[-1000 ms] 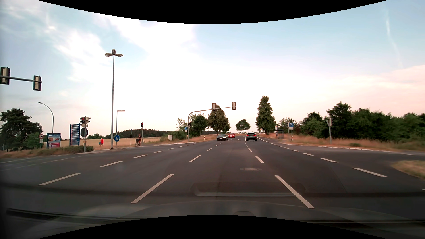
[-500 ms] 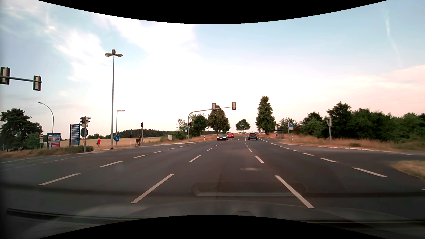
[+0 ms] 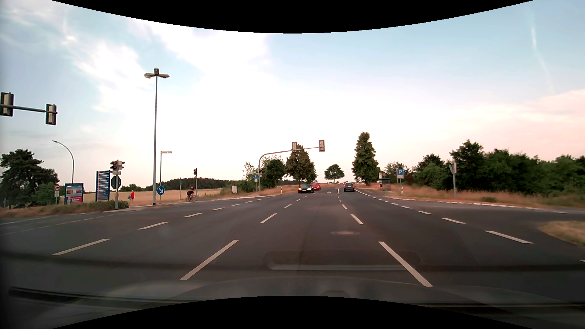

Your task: Follow the waypoints while adhering to traffic rules and regulations

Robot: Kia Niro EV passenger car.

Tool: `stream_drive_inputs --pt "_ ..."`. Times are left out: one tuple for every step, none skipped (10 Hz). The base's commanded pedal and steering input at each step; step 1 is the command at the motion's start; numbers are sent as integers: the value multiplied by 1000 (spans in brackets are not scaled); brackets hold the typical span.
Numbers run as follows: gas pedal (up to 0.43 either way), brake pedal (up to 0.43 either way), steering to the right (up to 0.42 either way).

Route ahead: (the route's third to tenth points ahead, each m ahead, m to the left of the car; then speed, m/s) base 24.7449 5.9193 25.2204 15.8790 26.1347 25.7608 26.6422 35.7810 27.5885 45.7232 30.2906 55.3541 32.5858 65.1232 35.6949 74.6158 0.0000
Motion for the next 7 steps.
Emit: stream_drive_inputs --pt "0 311 -1" --pt "0 311 -1" --pt "0 311 -1" --pt "0 311 -1" --pt "0 311 -2" --pt "0 311 -1" --pt "0 311 -1"
